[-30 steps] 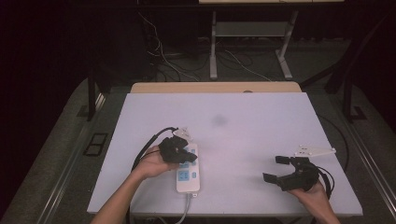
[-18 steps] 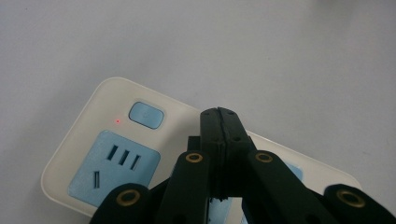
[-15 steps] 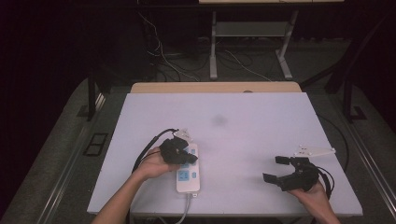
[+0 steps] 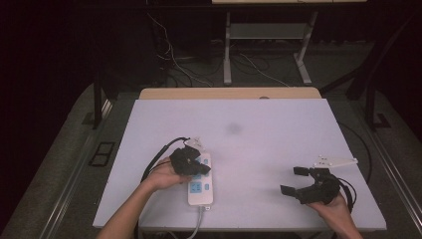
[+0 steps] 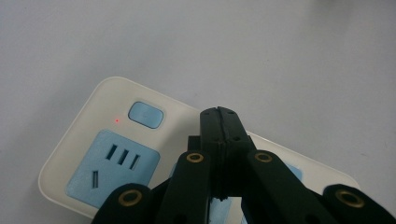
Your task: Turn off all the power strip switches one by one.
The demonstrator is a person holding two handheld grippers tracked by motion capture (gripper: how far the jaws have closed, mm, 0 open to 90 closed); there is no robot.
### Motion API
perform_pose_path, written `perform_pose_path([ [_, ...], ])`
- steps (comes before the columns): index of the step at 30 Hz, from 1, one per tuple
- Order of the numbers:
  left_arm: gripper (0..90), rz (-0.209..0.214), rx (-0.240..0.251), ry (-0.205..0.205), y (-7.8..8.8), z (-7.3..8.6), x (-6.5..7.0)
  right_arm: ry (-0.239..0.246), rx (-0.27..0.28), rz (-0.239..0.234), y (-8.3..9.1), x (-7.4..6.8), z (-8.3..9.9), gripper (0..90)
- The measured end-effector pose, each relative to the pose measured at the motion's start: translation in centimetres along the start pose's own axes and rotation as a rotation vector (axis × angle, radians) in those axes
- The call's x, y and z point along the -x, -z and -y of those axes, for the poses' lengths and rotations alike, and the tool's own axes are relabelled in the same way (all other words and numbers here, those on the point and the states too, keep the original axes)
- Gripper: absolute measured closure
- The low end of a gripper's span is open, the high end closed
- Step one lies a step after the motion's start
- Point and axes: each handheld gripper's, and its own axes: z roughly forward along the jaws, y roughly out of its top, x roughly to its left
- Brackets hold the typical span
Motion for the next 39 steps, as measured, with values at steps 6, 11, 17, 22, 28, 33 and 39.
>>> perform_pose_path([
  [6, 89.8, 0.005, 0.0, 0.026, -0.04, 0.0, -0.13, -0.003, 0.004, 0.003, 0.15, 0.06, 0.03, 0.7],
  [11, 89.8, -0.009, -0.01, 0.022, -0.09, -0.11, 0.1, 0.001, 0.0, 0.002, 0.08, -0.03, 0.0, 0.7],
  [17, 89.9, -0.022, -0.022, 0.019, -0.15, -0.23, 0.25, 0.002, 0.002, 0.003, 0.13, -0.04, 0.01, 0.7],
  [22, 89.8, -0.024, -0.026, 0.02, -0.17, -0.3, 0.28, 0.002, 0.001, 0.004, 0.09, -0.03, 0.01, 0.7],
  [28, 89.8, -0.031, -0.028, 0.014, -0.17, -0.36, 0.4, 0.002, 0.0, 0.004, 0.03, 0.04, 0.01, 0.7],
  [33, 89.8, -0.043, -0.029, 0.015, -0.15, -0.38, 0.61, 0.0, 0.004, 0.006, 0.07, 0.02, 0.0, 0.7],
  [39, 89.8, -0.04, -0.023, 0.02, -0.07, -0.25, 0.52, -0.002, 0.004, 0.005, 0.1, 0.04, 0.0, 0.7],
])
